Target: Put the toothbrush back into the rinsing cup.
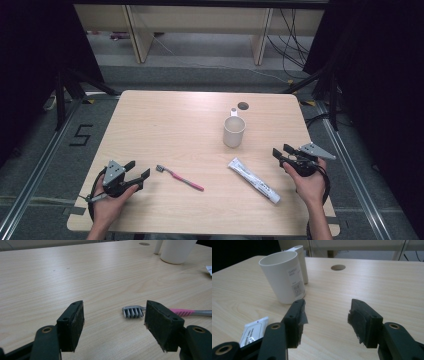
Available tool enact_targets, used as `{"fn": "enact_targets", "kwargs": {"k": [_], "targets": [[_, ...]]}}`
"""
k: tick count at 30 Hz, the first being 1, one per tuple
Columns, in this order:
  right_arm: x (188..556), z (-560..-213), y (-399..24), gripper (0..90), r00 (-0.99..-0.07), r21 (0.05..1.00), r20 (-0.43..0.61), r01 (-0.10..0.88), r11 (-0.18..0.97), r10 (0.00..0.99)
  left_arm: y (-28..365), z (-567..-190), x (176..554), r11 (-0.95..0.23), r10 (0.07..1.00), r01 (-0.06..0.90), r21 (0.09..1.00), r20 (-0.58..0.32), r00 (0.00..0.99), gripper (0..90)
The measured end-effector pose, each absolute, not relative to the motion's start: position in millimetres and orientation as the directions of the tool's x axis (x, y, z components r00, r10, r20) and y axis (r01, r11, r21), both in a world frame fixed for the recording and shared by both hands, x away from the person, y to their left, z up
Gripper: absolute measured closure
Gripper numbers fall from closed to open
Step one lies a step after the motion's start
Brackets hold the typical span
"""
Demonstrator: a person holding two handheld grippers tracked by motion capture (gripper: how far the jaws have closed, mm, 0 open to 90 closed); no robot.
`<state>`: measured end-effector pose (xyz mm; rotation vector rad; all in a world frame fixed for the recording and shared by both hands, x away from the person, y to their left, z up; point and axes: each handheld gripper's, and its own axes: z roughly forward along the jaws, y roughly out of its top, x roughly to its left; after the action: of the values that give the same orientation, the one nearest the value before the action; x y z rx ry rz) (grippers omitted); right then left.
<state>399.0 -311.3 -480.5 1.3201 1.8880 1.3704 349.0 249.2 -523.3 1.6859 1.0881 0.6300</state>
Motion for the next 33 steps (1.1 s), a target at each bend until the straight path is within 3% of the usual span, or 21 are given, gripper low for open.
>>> {"fn": "enact_targets", "kwargs": {"k": [4,9,16,18,23,28,29,30,32,33], "targets": [[401,-479,-315,46.5,-0.442,0.913,0.127,0.403,0.070,0.888,249,-523,350,-0.106,0.880,0.365,0.925,-0.084,0.467,31.6],[399,-475,-317,45.2,-0.443,0.893,0.146,0.444,0.075,0.885,244,-518,354,-0.122,0.869,0.363,0.924,-0.077,0.488,31.7],[400,-469,-316,44.6,-0.466,0.855,0.112,0.496,0.155,0.877,229,-481,370,-0.252,0.817,0.324,0.912,0.022,0.576,32.2],[402,-468,-316,44.4,-0.490,0.842,0.053,0.490,0.225,0.870,222,-468,376,-0.318,0.786,0.319,0.893,0.060,0.615,32.1],[400,-467,-316,45.7,-0.481,0.816,0.087,0.537,0.215,0.873,202,-444,395,-0.531,0.644,0.320,0.784,0.129,0.754,32.7],[399,-467,-314,45.7,-0.480,0.802,0.118,0.563,0.201,0.869,179,-432,413,-0.729,0.436,0.187,0.658,0.236,0.868,35.4],[399,-467,-313,45.5,-0.477,0.796,0.129,0.572,0.196,0.869,170,-430,418,-0.799,0.340,0.144,0.584,0.240,0.909,38.8],[399,-467,-313,45.5,-0.477,0.796,0.129,0.572,0.196,0.869,170,-430,418,-0.799,0.340,0.144,0.584,0.240,0.909,39.9],[400,-468,-314,45.4,-0.494,0.807,0.090,0.545,0.228,0.865,162,-431,422,-0.846,0.256,0.101,0.524,0.233,0.938,41.8],[400,-469,-311,45.3,-0.497,0.797,0.128,0.566,0.209,0.858,155,-435,426,-0.875,0.203,0.081,0.477,0.210,0.956,44.1]]}}
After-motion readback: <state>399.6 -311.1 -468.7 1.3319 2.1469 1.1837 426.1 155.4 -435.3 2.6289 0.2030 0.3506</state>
